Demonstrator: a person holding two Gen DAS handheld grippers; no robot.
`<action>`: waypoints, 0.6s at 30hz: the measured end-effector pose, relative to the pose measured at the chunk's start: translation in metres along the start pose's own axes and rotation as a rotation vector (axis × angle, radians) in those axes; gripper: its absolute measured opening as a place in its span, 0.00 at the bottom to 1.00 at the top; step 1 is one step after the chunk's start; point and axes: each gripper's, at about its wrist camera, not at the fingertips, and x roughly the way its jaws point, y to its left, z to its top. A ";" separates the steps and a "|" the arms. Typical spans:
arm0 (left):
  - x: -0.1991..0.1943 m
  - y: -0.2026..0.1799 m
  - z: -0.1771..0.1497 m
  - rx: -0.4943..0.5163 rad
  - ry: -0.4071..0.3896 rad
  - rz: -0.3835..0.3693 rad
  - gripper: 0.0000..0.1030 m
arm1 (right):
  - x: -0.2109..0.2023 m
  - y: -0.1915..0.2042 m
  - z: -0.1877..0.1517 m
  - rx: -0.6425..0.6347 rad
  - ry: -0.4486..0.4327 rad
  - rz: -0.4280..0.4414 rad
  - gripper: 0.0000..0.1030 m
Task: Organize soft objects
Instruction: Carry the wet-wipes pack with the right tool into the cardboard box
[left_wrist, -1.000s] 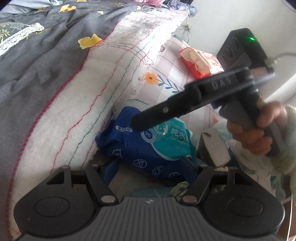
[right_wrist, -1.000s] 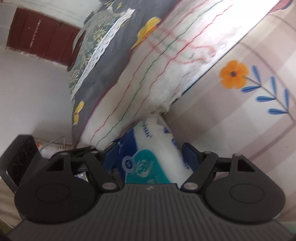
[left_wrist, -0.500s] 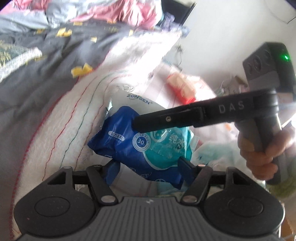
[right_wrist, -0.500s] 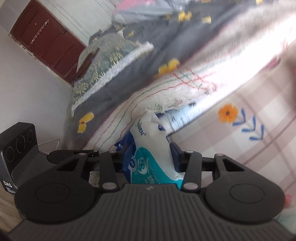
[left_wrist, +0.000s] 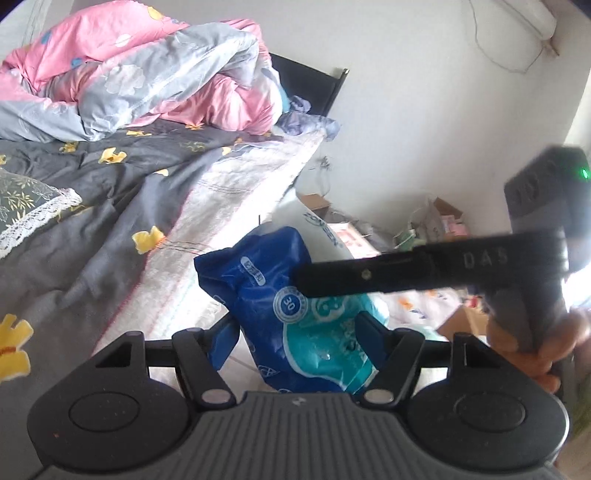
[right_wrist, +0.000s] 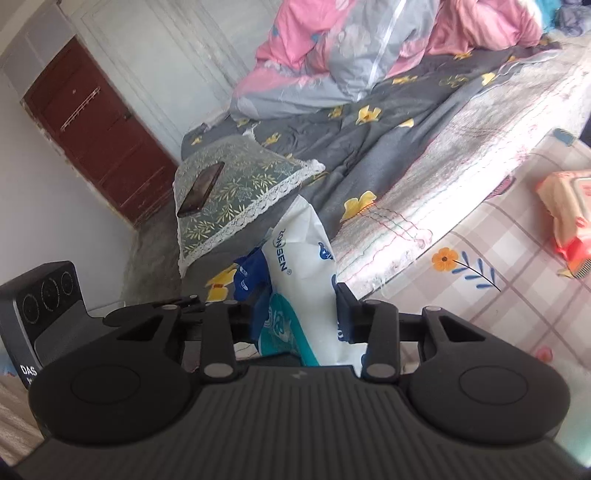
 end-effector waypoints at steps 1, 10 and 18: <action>-0.004 -0.003 0.001 0.009 -0.008 -0.008 0.68 | -0.008 0.003 -0.004 0.011 -0.015 -0.005 0.36; -0.035 -0.081 0.003 0.184 -0.052 -0.159 0.69 | -0.118 0.018 -0.057 0.109 -0.221 -0.078 0.36; -0.003 -0.201 -0.019 0.323 0.078 -0.366 0.70 | -0.239 -0.016 -0.145 0.325 -0.410 -0.241 0.36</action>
